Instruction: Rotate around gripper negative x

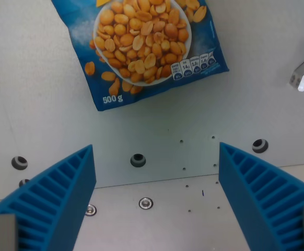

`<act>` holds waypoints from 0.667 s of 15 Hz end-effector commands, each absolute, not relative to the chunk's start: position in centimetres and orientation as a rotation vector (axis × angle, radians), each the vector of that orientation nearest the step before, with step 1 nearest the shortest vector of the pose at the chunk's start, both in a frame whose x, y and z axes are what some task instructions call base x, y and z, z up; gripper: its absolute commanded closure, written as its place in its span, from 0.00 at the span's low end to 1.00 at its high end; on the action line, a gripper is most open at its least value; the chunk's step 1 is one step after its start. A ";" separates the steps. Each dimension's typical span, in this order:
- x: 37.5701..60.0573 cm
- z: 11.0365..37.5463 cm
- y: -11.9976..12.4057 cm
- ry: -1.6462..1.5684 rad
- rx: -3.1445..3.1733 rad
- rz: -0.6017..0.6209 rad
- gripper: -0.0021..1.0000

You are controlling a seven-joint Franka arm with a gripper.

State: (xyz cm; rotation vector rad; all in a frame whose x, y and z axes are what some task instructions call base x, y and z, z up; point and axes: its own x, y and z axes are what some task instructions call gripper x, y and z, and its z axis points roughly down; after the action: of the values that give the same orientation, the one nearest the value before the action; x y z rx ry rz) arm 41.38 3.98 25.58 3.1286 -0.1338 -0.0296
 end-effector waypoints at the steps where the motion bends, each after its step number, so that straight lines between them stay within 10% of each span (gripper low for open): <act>1: 41.4 25.8 4.0 -0.134 3.116 -0.021 0.00; 10: 41.4 25.8 4.0 -0.128 2.996 -0.028 0.00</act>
State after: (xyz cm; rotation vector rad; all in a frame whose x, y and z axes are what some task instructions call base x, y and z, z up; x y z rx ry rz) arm 41.38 3.80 25.57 3.1163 -0.1194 -0.0280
